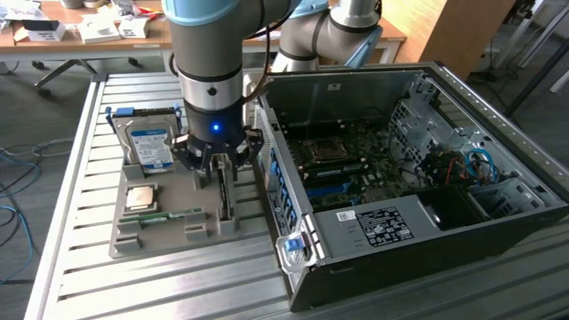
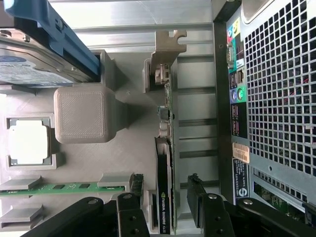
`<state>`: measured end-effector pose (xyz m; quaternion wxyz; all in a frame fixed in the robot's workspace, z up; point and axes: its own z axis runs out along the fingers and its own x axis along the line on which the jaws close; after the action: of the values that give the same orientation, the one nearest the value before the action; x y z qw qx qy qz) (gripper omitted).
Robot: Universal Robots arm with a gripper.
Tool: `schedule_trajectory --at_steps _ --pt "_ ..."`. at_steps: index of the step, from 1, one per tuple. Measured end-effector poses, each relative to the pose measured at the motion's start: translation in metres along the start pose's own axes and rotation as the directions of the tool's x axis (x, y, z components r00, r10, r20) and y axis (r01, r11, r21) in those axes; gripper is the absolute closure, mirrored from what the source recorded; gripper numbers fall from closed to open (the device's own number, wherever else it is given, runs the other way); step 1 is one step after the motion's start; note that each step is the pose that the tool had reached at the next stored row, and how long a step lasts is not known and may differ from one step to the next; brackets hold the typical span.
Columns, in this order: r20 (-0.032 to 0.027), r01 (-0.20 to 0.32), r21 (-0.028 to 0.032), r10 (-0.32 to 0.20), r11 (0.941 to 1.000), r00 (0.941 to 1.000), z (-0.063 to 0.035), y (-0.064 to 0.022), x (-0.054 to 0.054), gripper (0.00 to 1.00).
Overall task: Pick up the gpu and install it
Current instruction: 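Pick up the gpu and move the gpu toward the slot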
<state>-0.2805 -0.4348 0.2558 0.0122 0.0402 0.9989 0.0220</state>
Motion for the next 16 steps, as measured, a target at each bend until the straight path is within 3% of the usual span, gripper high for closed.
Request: schedule_trajectory --at_steps 16 --pt "0.0001 0.0 -0.0001 0.0 1.0 1.0 0.0056 -0.0002 0.0001 0.51"
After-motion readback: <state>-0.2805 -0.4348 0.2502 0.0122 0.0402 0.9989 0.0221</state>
